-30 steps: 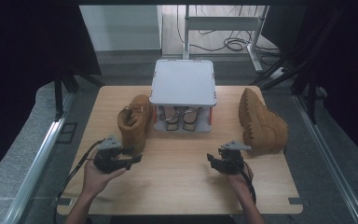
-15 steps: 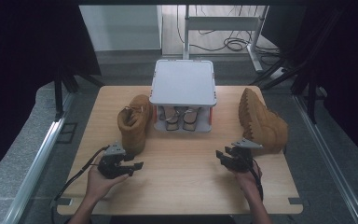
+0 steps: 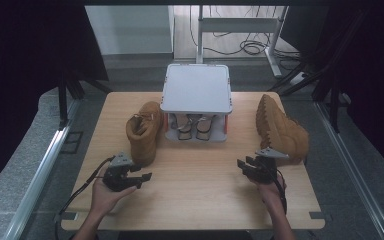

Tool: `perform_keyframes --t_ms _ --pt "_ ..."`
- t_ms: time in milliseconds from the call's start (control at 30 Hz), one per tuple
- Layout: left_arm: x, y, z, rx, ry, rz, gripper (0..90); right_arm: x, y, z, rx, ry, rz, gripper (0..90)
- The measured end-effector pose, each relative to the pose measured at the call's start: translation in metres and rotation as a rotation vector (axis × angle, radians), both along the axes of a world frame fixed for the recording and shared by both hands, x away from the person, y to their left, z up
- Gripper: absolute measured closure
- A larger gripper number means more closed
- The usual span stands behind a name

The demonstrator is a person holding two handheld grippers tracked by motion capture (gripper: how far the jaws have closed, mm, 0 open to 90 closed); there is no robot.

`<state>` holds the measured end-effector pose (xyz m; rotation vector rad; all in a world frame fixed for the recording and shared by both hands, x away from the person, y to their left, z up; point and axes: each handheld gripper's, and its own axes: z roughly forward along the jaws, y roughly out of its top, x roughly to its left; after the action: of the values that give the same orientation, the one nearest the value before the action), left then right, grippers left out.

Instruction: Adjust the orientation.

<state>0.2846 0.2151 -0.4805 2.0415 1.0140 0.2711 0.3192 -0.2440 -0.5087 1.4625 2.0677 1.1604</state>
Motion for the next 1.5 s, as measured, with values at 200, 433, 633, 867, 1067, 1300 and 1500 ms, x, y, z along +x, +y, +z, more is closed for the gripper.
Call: perform_keyframes --t_ms 200,433,633,867,1067,1300,1500 --pt "0.005 0.019 0.038 -0.032 -0.079 0.087 43.7 0.0 -0.003 0.001 0.011 -0.01 -0.009 57.1" --pt "0.034 0.032 0.069 -0.02 -0.092 0.179 43.4 -0.001 -0.002 0.002 0.01 -0.01 -0.007 57.0" --pt "0.072 0.032 0.076 -0.003 -0.06 0.24 43.4 -0.002 0.0 0.003 0.008 -0.017 0.0 56.9" --pt "0.113 0.028 0.071 0.032 0.03 0.288 44.2 -0.002 0.0 0.004 0.005 -0.023 0.005 56.6" --pt "0.136 0.026 0.059 0.069 0.106 0.325 49.1 -0.003 0.0 0.005 0.001 -0.026 0.003 56.5" --pt "0.148 0.017 0.045 0.101 0.164 0.328 65.7 -0.002 0.001 0.004 -0.008 -0.023 0.0 56.2" --pt "0.149 0.016 0.047 0.114 0.167 0.371 78.1 -0.002 0.001 0.004 -0.013 -0.023 -0.003 56.1"
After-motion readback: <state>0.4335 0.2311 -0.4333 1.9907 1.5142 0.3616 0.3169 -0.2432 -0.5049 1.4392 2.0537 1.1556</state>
